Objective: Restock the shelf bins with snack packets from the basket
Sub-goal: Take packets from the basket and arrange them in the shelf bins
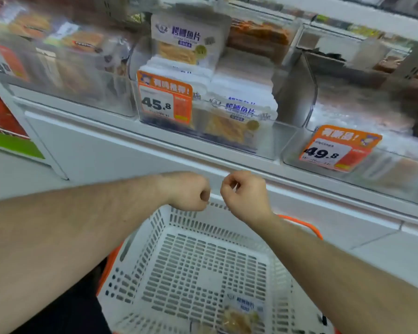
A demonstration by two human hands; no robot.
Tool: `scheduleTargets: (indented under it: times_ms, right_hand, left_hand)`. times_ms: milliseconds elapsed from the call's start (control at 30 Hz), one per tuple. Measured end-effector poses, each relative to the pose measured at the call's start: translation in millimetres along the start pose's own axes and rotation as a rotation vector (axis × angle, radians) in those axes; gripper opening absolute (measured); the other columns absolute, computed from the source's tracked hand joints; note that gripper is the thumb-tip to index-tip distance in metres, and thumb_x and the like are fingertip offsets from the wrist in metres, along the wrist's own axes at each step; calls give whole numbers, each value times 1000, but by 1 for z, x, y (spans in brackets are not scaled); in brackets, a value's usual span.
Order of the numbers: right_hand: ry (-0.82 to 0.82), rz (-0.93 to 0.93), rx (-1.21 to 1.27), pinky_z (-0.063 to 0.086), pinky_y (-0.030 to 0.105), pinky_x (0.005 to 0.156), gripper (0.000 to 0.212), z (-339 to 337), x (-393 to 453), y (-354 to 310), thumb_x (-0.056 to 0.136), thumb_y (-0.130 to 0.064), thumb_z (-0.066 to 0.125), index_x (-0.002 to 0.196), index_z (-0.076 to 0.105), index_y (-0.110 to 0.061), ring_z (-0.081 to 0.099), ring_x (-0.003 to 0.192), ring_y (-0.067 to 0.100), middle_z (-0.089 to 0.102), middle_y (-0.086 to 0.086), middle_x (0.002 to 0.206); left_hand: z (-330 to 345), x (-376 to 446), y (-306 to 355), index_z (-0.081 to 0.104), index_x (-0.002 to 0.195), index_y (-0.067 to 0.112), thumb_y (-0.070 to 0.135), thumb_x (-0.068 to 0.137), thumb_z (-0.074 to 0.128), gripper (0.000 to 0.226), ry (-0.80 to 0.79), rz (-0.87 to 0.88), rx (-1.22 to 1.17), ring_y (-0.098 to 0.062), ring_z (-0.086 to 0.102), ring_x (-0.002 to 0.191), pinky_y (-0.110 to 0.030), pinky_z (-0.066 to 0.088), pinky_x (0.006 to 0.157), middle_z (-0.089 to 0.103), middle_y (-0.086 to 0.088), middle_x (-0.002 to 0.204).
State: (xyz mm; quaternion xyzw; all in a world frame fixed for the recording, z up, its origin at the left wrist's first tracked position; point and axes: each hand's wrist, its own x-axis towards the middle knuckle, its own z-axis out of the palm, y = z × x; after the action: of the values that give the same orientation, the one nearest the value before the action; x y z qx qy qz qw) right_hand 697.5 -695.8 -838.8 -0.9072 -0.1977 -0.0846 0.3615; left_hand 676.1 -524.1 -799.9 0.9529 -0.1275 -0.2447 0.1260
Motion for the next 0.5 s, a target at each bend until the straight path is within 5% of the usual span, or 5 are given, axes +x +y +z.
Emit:
scheduleTargets:
  times_ms: [100, 267, 333, 400, 500]
  right_hand:
    - [-460, 227, -189, 50, 32, 72, 13, 23, -29, 45, 85, -17, 59, 74, 65, -17, 64, 80, 22, 70, 3, 81]
    - [-1199, 338, -383, 48, 33, 80, 19, 61, -89, 101, 90, -34, 67, 76, 66, -21, 56, 77, 15, 63, -2, 80]
    - [-1323, 423, -430, 49, 35, 90, 24, 74, -111, 118, 86, -38, 72, 103, 69, -22, 60, 97, 19, 66, 0, 106]
    - [-1362, 478, -500, 46, 39, 103, 63, 83, -130, 133, 82, -39, 76, 137, 52, -20, 54, 122, 24, 53, 4, 139]
    - [-1287, 482, -604, 42, 40, 107, 79, 92, -154, 151, 81, -37, 75, 148, 37, -21, 49, 130, 26, 46, 5, 147]
  left_hand:
    - [18, 7, 1, 59, 97, 28, 30, 92, 56, 6, -118, 22, 49, -13, 57, 89, -31, 49, 83, 58, 13, 94]
    - [35, 14, 9, 59, 92, 19, 31, 92, 53, 13, -248, 57, 100, -26, 55, 79, -29, 51, 79, 61, -2, 90]
    - [39, 16, 10, 64, 104, 17, 32, 95, 54, 21, -290, 51, 104, -26, 60, 88, -35, 52, 86, 67, -3, 103]
    - [41, 17, 9, 66, 113, 14, 34, 94, 53, 30, -309, 41, 114, -26, 63, 91, -44, 53, 92, 69, -8, 112]
    - [44, 20, 8, 66, 111, 12, 32, 95, 52, 30, -321, 23, 103, -26, 60, 88, -44, 53, 90, 69, -10, 111]
